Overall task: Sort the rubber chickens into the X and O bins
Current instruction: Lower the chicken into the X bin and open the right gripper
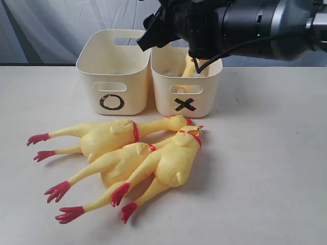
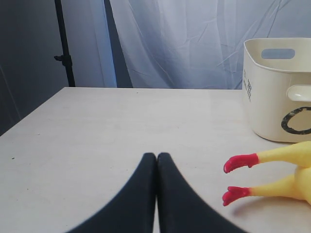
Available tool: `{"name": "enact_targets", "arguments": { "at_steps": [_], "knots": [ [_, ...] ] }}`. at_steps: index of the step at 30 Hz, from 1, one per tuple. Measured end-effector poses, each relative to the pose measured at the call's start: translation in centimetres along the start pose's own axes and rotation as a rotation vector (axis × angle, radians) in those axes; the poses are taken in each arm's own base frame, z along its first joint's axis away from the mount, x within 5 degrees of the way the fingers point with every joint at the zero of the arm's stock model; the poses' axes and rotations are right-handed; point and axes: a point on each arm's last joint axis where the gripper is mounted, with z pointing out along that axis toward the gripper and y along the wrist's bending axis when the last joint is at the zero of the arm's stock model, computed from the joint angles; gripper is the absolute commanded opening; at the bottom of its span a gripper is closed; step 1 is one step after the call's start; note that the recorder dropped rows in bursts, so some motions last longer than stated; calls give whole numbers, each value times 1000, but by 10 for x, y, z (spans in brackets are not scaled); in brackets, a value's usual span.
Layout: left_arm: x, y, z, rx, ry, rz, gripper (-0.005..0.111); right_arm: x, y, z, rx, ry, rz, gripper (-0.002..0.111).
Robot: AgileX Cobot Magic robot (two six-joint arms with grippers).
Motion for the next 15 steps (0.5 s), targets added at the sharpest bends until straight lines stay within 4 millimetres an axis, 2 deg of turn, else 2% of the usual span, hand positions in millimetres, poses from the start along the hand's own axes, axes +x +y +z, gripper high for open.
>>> {"name": "enact_targets", "arguments": {
  "at_steps": [4, 11, 13, 15],
  "knots": [
    [0, 0, 0, -1, 0, 2, 0, -14, -1, -25, 70, 18, -6, 67],
    [0, 0, 0, -2, 0, 8, 0, -19, 8, -49, 190, 76, -19, 66],
    [0, 0, 0, -2, 0, 8, 0, -21, 13, -54, 205, 84, -25, 62],
    [0, 0, 0, -2, 0, 8, 0, -23, 20, -59, 199, 81, -34, 52]
  ]
}}
